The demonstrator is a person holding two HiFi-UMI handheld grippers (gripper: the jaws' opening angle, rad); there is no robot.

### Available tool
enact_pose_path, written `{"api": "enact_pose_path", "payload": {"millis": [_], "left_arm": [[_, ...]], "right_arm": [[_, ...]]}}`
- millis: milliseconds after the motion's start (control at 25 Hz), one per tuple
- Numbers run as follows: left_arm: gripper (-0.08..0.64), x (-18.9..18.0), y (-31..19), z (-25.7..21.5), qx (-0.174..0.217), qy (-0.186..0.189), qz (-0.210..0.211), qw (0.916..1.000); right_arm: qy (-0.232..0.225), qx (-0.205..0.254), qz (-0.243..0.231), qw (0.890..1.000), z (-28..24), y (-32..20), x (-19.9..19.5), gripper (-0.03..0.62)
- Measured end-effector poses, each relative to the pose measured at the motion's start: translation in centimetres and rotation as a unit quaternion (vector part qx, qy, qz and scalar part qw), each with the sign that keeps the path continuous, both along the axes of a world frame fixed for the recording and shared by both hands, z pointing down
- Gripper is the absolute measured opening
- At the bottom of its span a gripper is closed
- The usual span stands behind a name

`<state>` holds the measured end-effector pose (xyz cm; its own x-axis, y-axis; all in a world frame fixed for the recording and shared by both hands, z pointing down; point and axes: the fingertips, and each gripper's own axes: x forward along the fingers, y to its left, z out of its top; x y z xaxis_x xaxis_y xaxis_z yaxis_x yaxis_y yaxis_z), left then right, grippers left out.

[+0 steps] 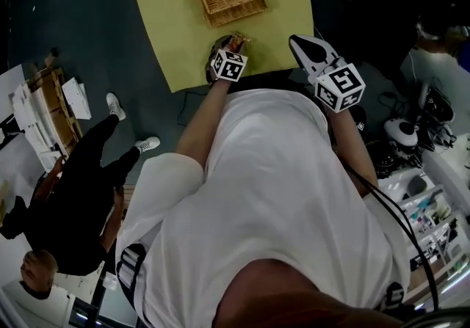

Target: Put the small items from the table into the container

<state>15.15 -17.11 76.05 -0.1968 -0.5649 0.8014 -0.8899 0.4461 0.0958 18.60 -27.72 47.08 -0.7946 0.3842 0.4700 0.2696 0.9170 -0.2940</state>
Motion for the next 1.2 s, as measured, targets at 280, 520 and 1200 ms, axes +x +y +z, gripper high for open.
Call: {"api": "enact_pose_path", "payload": {"millis": [280,520,1200], "left_arm": [[0.163,-1.4,4.1,-4.1,0.037,-0.028,-0.042,0.9980],[0.163,-2.9,7.3,-8.5,0.073,-0.060,-0.062,0.9936],[0.163,-0.9,13.4,-9.7,0.078,-0.066,-0.112,0.9884]], "right_arm": [[-0.024,0.090,-0.085,0.992,1.2,3.3,-8.5,0.020],[-0.002,0.288,-0.157,0.945,5.4,6.7,-18.9,0.131],[0.154,0.424,-0.106,0.886,14.2,6.5,-27.9,0.136]]}}
